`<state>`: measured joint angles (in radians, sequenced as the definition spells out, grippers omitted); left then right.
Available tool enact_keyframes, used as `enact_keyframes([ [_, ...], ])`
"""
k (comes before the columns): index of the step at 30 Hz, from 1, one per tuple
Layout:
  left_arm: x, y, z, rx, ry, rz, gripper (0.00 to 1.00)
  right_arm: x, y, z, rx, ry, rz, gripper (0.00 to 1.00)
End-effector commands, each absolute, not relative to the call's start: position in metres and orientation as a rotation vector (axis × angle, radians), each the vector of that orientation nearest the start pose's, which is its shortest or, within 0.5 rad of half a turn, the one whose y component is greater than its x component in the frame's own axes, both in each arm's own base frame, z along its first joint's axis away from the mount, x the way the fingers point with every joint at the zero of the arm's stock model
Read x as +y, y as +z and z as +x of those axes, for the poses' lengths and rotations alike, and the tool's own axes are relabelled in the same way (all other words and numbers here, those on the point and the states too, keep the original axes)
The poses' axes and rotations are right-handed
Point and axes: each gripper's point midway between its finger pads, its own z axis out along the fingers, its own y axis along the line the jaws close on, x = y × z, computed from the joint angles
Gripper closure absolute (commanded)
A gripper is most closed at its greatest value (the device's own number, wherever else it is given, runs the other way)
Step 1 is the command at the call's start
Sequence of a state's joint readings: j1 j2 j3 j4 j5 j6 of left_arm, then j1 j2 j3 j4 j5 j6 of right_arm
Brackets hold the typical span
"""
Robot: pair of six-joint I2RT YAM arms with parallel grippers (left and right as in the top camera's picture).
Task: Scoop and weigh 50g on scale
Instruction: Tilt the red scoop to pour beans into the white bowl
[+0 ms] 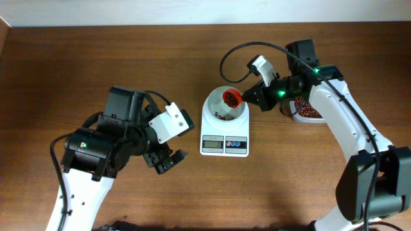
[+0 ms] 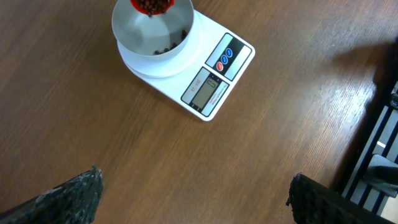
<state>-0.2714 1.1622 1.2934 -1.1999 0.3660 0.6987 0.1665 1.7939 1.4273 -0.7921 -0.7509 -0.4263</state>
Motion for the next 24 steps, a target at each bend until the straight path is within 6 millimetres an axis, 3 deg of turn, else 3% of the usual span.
enact_keyframes([
  [1,-0.129,0.249,0.239,2.192,-0.314,1.283,0.01,0.188,0.170,0.376,2.292,0.903,-0.958,0.96],
  [7,-0.129,0.249,0.239,2.192,-0.314,1.283,0.01,0.185,0.171,0.382,2.292,0.816,-0.967,0.96],
  [10,-0.129,0.249,0.239,2.192,-0.314,1.283,0.01,0.193,0.175,0.379,2.264,0.859,-0.986,0.96],
  [17,-0.129,0.249,0.239,2.192,-0.314,1.283,0.01,0.186,0.166,0.385,2.311,0.723,-0.987,0.96],
  [24,-0.129,0.249,0.239,2.192,-0.314,1.283,0.01,0.192,0.171,0.383,2.306,0.742,-0.974,0.96],
])
